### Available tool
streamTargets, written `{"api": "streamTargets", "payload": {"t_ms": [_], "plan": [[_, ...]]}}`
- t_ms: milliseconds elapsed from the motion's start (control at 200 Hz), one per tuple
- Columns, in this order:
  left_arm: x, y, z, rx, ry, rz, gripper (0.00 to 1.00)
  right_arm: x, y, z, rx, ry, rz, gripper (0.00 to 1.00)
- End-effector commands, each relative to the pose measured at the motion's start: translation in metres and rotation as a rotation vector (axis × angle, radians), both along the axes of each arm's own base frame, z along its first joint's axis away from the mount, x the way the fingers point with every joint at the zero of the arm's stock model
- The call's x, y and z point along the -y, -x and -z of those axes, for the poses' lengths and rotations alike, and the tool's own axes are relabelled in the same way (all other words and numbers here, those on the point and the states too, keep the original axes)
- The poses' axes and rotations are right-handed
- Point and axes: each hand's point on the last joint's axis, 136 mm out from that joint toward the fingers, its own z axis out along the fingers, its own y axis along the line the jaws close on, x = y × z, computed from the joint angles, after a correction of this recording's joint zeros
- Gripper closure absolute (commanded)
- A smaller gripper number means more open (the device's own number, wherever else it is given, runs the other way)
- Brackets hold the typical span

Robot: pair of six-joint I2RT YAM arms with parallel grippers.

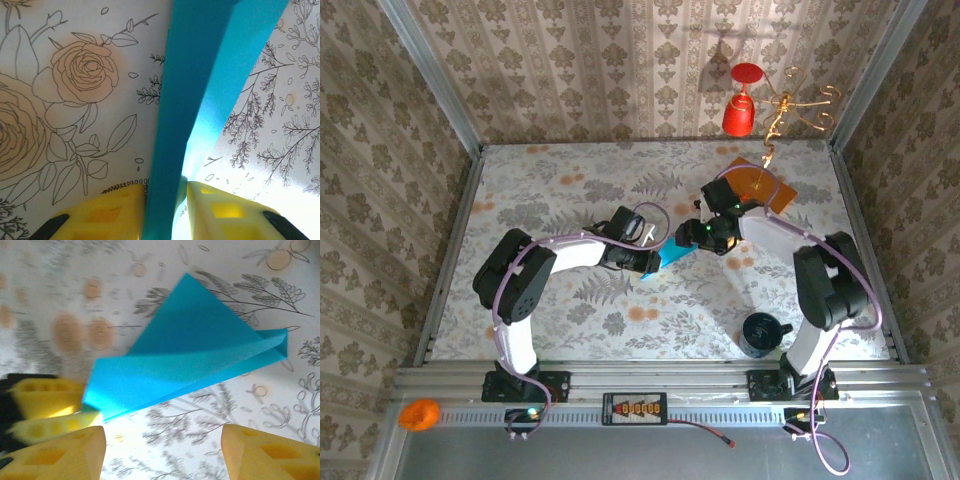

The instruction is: Fold a paper plane with a square sheet of paper (pick it up from the middle)

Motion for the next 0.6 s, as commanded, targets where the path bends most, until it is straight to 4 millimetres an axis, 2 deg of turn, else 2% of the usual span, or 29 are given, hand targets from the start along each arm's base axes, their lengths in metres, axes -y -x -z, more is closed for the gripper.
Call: {"api": "streamTargets", "payload": {"t_ms": [0,100,265,405,595], "plan": [[-0.01,0.02,0.031,-0.094,-0.09,0.017,0.71,-0.016,0.007,-0.01,0.014,-0.133,0.011,0.39],[-0.01,0.02,0.031,-0.095,-0.087,0.017,0.71,-0.027,0.011,-0.007,0.001,-0.196,0.018,0.46],[-0.009,0.021,0.031,-0.101,-0.085,0.02,0.71,-0.045,0.003,-0.002,-0.018,-0.246,0.01,0.61],[-0.007,0.02,0.031,-0.104,-0.08,0.02,0.71,-0.058,0.001,0.009,-0.041,-0.25,0.0,0.66],[-0.007,0.021,0.031,-0.107,-0.074,0.017,0.71,-0.063,0.002,0.028,-0.078,-0.245,0.016,0.72]]}}
